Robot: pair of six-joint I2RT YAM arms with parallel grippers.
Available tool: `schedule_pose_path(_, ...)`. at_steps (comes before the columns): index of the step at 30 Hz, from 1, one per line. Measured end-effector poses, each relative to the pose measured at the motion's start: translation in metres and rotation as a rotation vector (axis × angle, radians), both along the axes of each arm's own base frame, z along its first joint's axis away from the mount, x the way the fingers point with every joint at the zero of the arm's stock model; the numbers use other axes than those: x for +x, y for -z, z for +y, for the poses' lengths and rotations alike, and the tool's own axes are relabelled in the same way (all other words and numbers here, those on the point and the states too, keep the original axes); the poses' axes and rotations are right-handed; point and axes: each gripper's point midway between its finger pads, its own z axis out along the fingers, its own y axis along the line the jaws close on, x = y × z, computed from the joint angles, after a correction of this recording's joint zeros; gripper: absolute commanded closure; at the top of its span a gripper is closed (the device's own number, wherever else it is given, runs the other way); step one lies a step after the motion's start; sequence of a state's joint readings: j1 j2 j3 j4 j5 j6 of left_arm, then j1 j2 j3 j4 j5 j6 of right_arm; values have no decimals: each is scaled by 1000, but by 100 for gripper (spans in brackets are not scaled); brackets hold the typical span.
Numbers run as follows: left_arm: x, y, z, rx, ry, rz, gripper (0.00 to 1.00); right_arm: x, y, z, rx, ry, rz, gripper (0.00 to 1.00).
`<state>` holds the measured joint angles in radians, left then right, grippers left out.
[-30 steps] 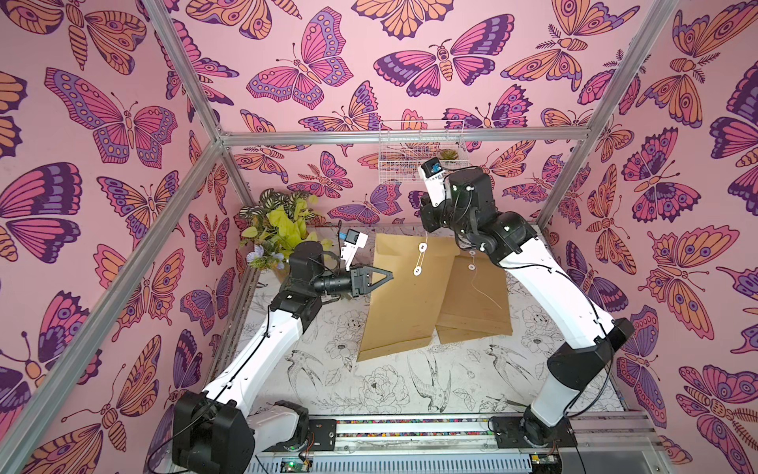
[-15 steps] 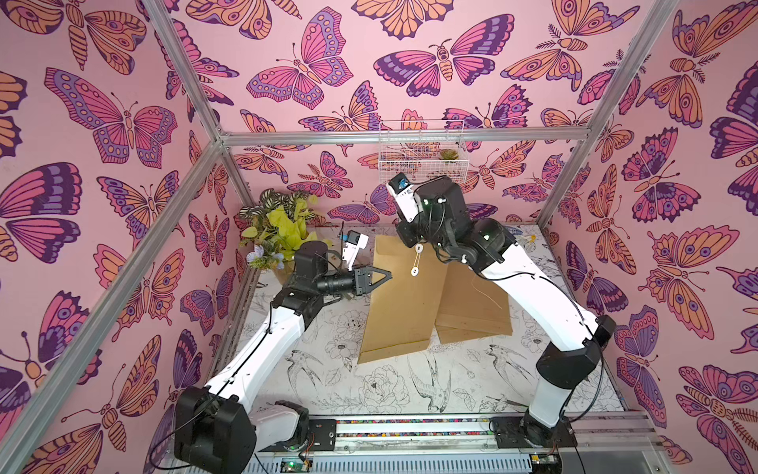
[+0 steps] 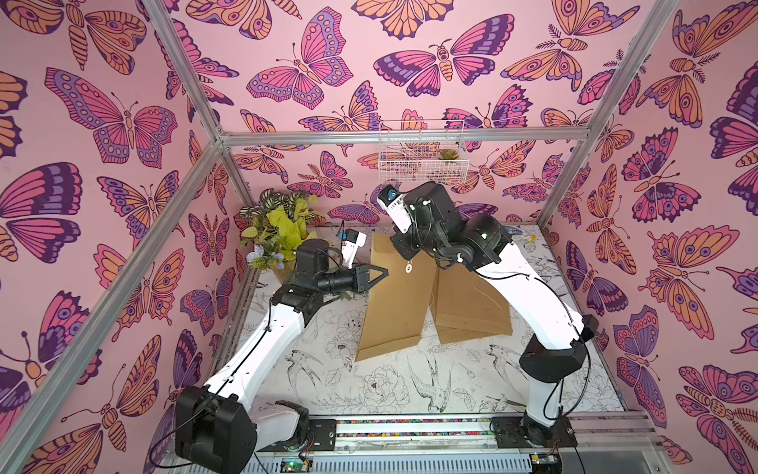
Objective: Close the mouth of the file bag
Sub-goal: Close the file bag.
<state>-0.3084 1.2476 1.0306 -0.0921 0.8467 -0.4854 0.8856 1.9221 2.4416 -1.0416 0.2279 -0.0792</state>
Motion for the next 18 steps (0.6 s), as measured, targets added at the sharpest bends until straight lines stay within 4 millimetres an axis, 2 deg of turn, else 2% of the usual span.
schedule_pose_path(4,2,0,0,4,-2,-4,100,-16,14,10,47,-56,108,100)
schedule_pose_path(7,3,-2,0,5,-4,-5,100,-29,31,11,64,-75,186,100)
schedule_pose_path(11,3,-4,0,3,-4,-11,100,-37,55,0,78,-56,259,100)
schedule_pose_path(18,5,-14,-1,-3,-5,-29,100,-33,79,-28,173,25,283,100)
